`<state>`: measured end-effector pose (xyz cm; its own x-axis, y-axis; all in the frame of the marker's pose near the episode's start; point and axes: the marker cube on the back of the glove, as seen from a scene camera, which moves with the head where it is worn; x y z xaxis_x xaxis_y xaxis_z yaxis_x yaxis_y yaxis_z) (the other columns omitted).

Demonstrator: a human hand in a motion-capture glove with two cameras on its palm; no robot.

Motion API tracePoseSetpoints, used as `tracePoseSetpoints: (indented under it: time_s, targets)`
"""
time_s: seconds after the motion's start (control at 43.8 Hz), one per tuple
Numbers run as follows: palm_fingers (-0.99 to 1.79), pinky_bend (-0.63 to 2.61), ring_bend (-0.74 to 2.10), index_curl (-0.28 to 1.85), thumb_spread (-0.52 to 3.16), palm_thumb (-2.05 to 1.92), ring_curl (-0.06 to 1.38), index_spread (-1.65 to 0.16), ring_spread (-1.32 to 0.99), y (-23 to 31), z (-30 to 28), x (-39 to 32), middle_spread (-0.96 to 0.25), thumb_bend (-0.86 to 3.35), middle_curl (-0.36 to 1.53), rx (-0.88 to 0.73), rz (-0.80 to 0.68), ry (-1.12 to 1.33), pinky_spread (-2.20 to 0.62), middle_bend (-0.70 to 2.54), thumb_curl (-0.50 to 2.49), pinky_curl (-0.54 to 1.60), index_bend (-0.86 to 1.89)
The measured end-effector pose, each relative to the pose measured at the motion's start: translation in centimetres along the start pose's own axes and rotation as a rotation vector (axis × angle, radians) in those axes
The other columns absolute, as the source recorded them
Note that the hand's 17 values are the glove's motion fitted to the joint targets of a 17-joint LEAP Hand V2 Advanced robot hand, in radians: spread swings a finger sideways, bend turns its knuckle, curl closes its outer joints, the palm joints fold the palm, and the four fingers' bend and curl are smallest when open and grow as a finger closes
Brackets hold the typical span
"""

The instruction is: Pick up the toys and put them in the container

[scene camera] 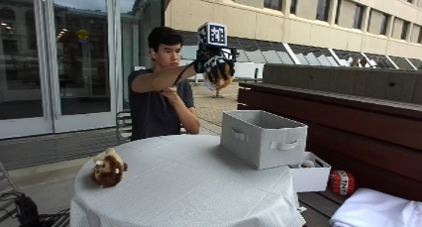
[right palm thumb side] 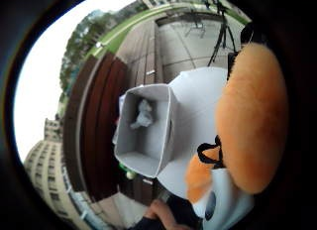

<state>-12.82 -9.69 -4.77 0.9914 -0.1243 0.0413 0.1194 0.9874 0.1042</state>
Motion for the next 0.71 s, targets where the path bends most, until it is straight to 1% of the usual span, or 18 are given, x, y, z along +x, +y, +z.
tracePoseSetpoints:
  time_s: [0.137,0.274,0.457,0.503,0.594,0.709]
  targets:
    - [1.00,1.04,1.06,0.45,0.58,0.68,0.50,-0.35,-0.45,0.8,-1.7,-6.7,-0.44,0.25,0.54,0.018,-0.094,-0.019,-0.47,0.59,0.82,0.39,0.39]
    - [1.01,1.02,1.04,0.48,0.58,0.69,0.50,-0.36,-0.45,2.0,-1.8,-13.6,-0.45,0.25,0.56,0.026,-0.213,-0.061,-0.47,0.56,0.85,0.39,0.36]
    - [1.02,1.01,1.02,0.52,0.58,0.68,0.50,-0.37,-0.46,4.5,-1.0,-21.8,-0.46,0.23,0.58,0.024,-0.290,-0.064,-0.47,0.53,0.89,0.39,0.31]
    - [1.03,1.00,1.01,0.54,0.58,0.68,0.50,-0.38,-0.46,4.1,-0.4,-22.8,-0.47,0.23,0.58,0.019,-0.315,-0.076,-0.47,0.52,0.90,0.39,0.31]
    - [1.03,0.99,1.01,0.56,0.58,0.68,0.50,-0.38,-0.46,0.7,1.9,-21.9,-0.47,0.22,0.60,-0.027,-0.411,-0.149,-0.48,0.50,0.92,0.39,0.29]
    - [1.05,0.98,0.99,0.59,0.59,0.69,0.50,-0.39,-0.46,-0.7,3.6,-22.1,-0.48,0.21,0.61,-0.006,-0.413,-0.152,-0.48,0.49,0.94,0.39,0.26]
